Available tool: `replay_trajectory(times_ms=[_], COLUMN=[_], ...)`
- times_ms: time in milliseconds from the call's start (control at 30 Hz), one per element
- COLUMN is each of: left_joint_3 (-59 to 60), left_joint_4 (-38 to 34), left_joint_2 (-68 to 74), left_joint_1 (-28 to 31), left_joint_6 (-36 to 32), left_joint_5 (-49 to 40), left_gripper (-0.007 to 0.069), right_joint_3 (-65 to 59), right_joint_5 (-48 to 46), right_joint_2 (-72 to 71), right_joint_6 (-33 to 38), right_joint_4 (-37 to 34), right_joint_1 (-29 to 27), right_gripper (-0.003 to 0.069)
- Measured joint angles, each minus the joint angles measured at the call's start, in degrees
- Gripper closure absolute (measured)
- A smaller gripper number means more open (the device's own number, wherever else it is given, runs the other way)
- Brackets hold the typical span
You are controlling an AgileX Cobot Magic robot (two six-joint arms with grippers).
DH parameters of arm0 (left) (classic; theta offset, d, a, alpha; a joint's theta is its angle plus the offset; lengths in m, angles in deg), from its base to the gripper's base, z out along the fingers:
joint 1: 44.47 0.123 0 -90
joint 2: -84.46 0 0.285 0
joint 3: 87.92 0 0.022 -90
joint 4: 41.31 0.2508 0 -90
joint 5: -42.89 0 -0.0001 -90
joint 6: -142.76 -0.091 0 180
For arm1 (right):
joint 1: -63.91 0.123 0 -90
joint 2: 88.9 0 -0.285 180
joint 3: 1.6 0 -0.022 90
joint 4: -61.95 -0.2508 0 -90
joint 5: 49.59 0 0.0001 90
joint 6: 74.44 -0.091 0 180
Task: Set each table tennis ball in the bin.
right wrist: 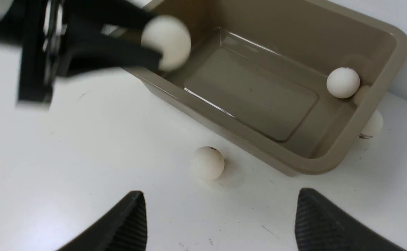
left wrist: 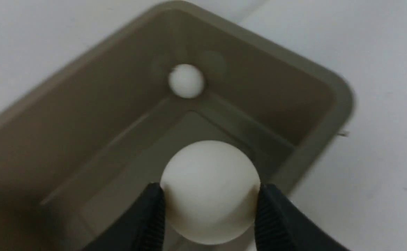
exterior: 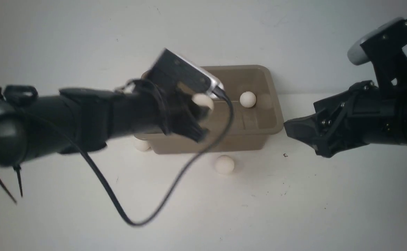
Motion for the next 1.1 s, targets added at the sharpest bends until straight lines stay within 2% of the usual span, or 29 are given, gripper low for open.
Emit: replay_trajectory(times_ms=[100, 133, 233, 433, 500, 667, 867, 1000, 1100], left_joint_3=[-2.25, -3.79, -4.31, -4.25, -3.11, 2.08, 8.60, 10.91, 10.98], left_joint_4=[-0.12, -0.12, 0.14, 0.33, 0.19, 0.09, 0.03, 0.03, -0.29], left_joint_2=[2.33, 5.17, 8.97, 8.38, 5.39, -1.89, -5.85, -5.45, -5.65], left_joint_1=[3.21, 5.63, 7.35, 6.17, 4.95, 1.33, -6.31, -10.77, -11.30], left_joint_6=[-2.34, -3.71, -4.81, -4.96, -4.96, -3.32, 2.39, 1.48, 0.21], left_joint_5=[-1.88, -5.22, -9.80, -6.86, -3.74, -2.55, -2.08, 3.67, 8.22], left_gripper=[0.0325, 0.0325, 0.0311, 0.0106, 0.0082, 0.0116, 0.0177, 0.0178, 0.0178], right_joint_3=[0.00, 0.00, 0.00, 0.00, 0.00, 0.00, 0.00, 0.00, 0.00], right_joint_5=[0.00, 0.00, 0.00, 0.00, 0.00, 0.00, 0.00, -0.69, -2.52], right_joint_2=[0.00, 0.00, 0.00, 0.00, 0.00, 0.00, 0.00, 0.00, 0.00], right_joint_6=[0.00, 0.07, 0.07, 0.08, 0.13, 0.13, 0.14, 0.14, 0.14], right_joint_4=[-0.07, -0.07, -0.13, -0.21, -0.21, -0.25, -0.25, -0.25, -0.73], right_joint_1=[0.00, 0.00, 0.00, 0.00, 0.00, 0.00, 0.00, 0.00, 0.00], right_gripper=[0.0145, 0.0145, 0.0145, 0.0145, 0.0145, 0.0145, 0.0145, 0.0145, 0.0145])
